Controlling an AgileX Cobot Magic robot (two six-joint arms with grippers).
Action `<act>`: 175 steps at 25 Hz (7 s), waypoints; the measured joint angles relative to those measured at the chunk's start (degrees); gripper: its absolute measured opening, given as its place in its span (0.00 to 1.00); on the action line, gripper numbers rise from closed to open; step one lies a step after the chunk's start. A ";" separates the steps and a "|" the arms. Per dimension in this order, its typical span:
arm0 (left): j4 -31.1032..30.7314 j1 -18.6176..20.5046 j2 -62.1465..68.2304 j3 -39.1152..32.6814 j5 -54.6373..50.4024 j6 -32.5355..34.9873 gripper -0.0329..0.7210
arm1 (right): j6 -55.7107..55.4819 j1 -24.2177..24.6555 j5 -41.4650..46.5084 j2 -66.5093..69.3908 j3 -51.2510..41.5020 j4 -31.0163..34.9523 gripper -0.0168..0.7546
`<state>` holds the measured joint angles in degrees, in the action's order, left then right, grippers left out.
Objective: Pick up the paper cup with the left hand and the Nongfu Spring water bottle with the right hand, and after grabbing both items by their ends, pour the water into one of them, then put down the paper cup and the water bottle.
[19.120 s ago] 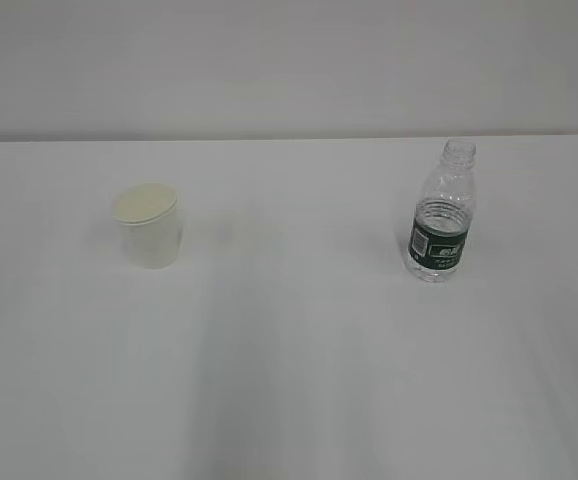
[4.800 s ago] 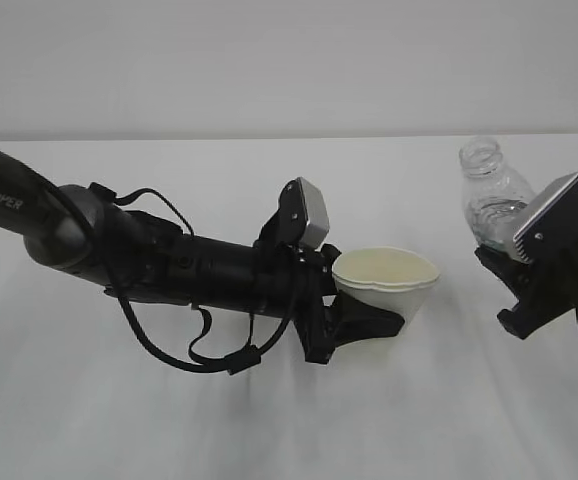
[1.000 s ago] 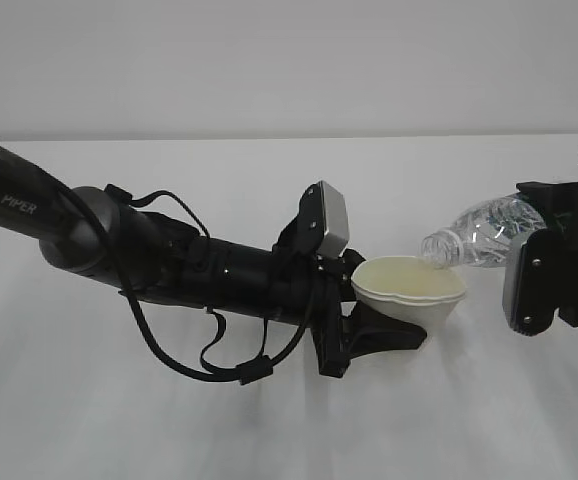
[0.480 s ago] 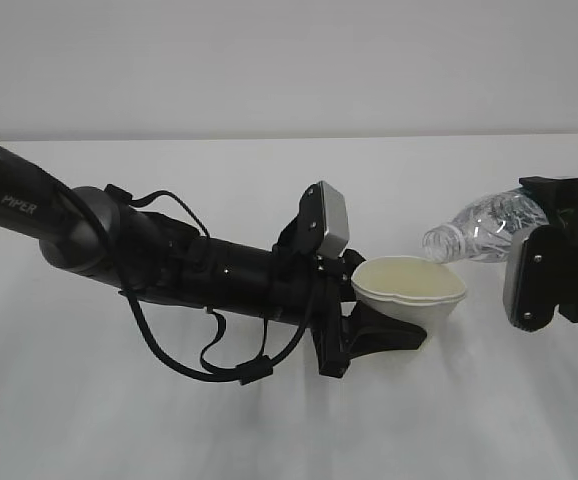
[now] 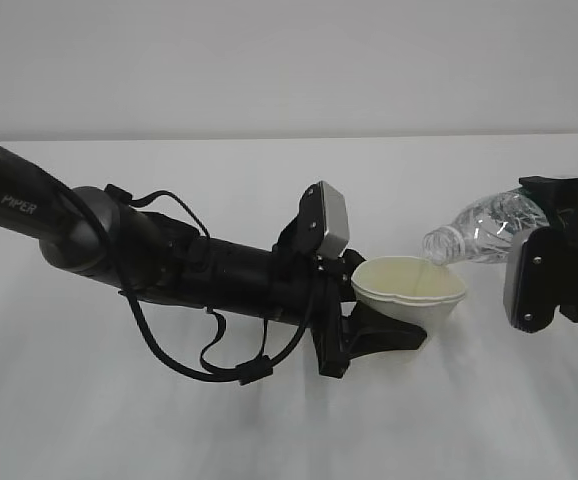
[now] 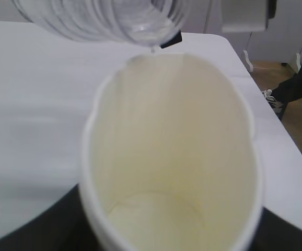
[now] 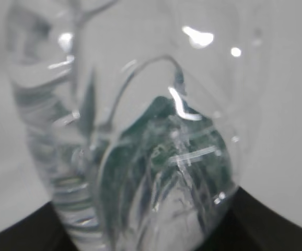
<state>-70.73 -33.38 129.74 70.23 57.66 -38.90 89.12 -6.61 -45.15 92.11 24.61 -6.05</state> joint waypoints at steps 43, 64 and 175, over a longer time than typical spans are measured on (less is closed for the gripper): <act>-0.40 0.00 0.00 0.00 0.00 0.00 0.57 | 3.75 0.00 -0.55 0.00 0.00 0.00 0.55; -0.53 0.00 0.00 0.00 0.00 0.00 0.57 | 3.82 0.00 -0.76 0.00 0.00 0.00 0.55; -0.66 0.00 0.12 0.00 0.00 0.00 0.57 | 5.02 0.00 -1.46 0.00 0.00 -0.56 0.55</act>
<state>-71.39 -33.38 129.86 70.23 57.66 -38.90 94.14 -6.61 -46.61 92.11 24.61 -6.60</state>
